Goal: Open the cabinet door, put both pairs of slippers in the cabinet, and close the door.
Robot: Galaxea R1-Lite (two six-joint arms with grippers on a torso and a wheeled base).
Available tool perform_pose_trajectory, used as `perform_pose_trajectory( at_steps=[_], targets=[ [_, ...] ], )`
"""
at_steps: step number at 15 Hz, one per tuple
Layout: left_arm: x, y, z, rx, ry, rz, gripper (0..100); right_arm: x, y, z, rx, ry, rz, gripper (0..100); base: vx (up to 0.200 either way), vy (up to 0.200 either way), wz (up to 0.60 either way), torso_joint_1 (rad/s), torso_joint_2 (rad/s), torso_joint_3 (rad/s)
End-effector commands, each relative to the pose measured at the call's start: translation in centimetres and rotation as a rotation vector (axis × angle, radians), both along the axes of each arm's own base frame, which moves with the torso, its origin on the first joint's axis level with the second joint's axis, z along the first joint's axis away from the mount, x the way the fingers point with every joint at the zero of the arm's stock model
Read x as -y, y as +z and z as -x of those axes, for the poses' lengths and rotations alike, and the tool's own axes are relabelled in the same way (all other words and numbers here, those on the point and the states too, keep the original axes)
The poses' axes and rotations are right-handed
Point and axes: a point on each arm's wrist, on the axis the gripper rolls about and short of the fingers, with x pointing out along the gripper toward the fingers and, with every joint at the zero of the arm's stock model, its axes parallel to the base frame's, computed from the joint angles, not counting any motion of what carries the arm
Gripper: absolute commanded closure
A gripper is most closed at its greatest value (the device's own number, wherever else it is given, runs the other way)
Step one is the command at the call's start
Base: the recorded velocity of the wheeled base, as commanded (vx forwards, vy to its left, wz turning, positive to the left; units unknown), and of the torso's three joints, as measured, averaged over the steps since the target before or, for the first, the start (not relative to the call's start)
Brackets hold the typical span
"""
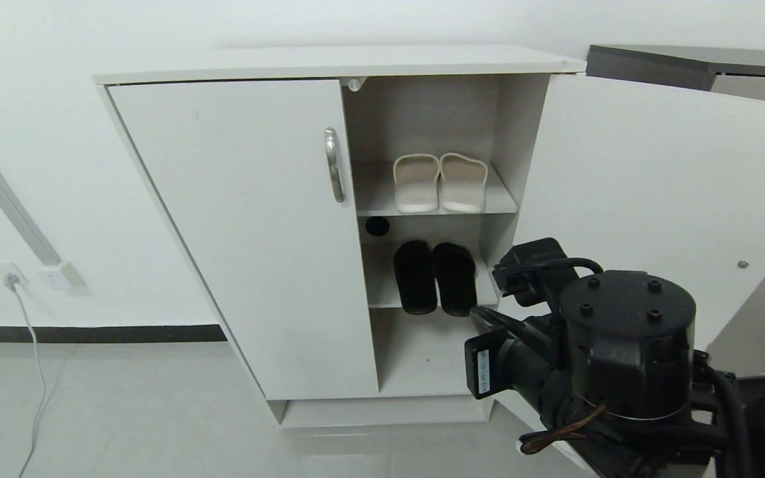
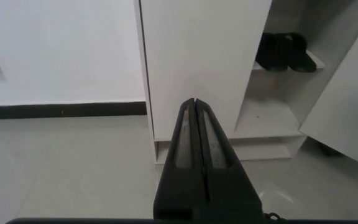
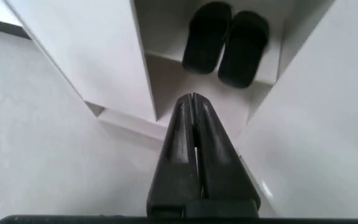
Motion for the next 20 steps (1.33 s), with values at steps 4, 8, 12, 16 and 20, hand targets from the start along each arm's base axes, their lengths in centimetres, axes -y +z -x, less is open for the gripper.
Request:
perform_pose_trajectory(
  at_steps=[4,8,12,16,20],
  targets=[
    [0.00,0.01,-0.01,-0.001,0.002,0.001,100,-0.18,-0.61,-0.20,-0.012,-0.002,0.017,100,-0.050,0.000,0.00,0.001,0.00,0.001],
    [0.00,0.01,-0.01,-0.001,0.002,0.001,100,-0.21,-0.66,-0.21,-0.012,-0.002,0.020,100,0.000,0.000,0.00,0.000,0.00,0.000],
    [-0.01,0.01,-0.01,-0.001,0.004,0.001,100,-0.32,-0.89,-0.29,-0.016,-0.002,0.025,100,0.000,0.000,0.00,0.000,0.00,0.000],
    [-0.01,0.01,-0.01,-0.001,0.004,0.001,100,-0.28,-1.11,-0.26,-0.021,-0.002,0.034,100,0.000,0.000,0.00,-0.002,-0.09,-0.099],
    [-0.01,0.01,-0.01,-0.001,0.004,0.001,100,-0.26,-1.05,-0.25,-0.019,-0.002,0.031,100,0.000,0.000,0.00,0.029,-0.33,-0.364]
  ],
)
